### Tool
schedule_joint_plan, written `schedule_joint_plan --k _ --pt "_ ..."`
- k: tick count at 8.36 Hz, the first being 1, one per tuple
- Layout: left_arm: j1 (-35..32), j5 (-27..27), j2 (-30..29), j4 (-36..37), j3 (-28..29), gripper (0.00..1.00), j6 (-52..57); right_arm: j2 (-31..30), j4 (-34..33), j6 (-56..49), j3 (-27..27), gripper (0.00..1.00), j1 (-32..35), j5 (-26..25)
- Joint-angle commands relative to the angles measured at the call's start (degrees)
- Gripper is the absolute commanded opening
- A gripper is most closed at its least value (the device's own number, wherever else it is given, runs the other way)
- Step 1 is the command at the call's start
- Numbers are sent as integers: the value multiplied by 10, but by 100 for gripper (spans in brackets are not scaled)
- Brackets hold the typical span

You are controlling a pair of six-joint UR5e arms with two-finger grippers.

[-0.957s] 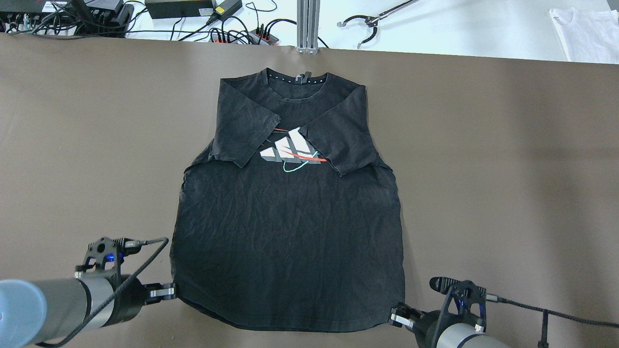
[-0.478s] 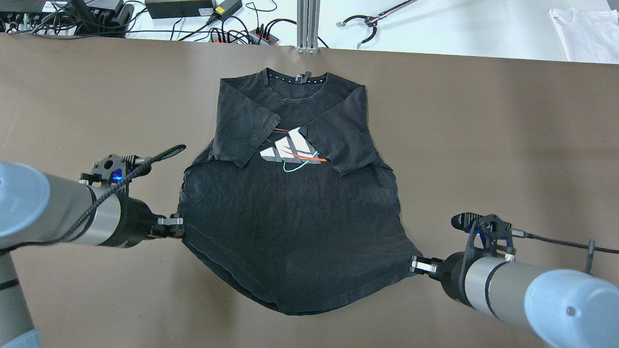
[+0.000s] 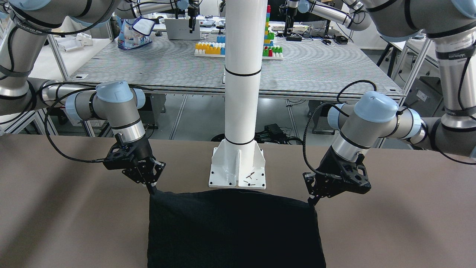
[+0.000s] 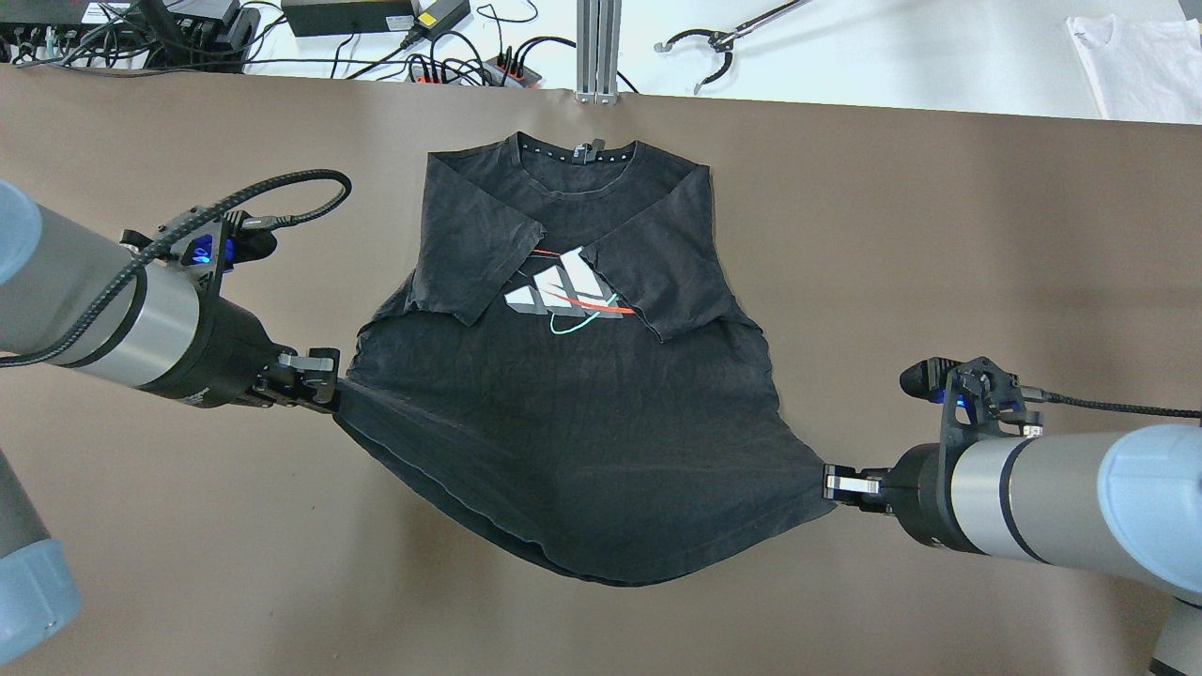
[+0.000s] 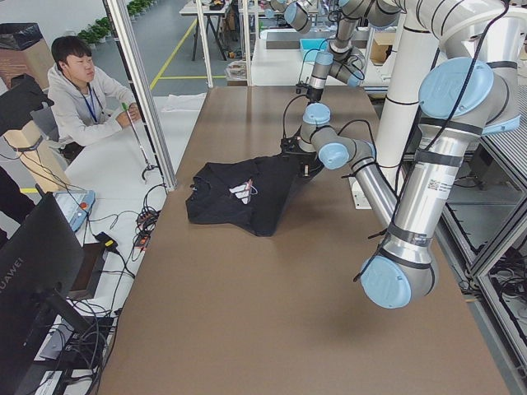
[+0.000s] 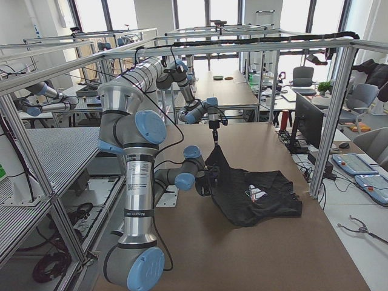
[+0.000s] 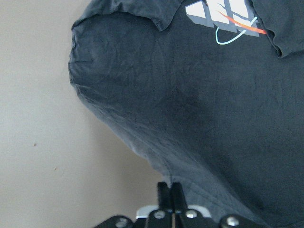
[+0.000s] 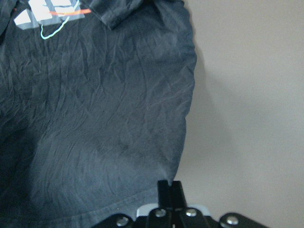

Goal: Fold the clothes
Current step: 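Lift the hem with both grippers and carry it toward the collar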

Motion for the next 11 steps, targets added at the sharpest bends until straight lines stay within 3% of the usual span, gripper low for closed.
schedule_joint_plan --k 1,3,5,8,10,11 --pt "19 -107 62 4 -75 0 11 -24 -2 -13 45 0 -15 132" --pt "107 -114 139 4 -169 0 11 -41 -22 -13 86 0 -103 157" --pt "177 -115 161 4 -188 0 11 -41 -59 -13 105 0 -156 156" --pt "162 -107 158 5 -172 0 11 -39 -76 -13 120 0 -164 145" --pt "105 -88 139 4 -133 0 12 -27 -79 -9 99 0 -151 84" --pt "89 -50 93 4 -90 0 12 -19 -78 -5 64 0 -131 46"
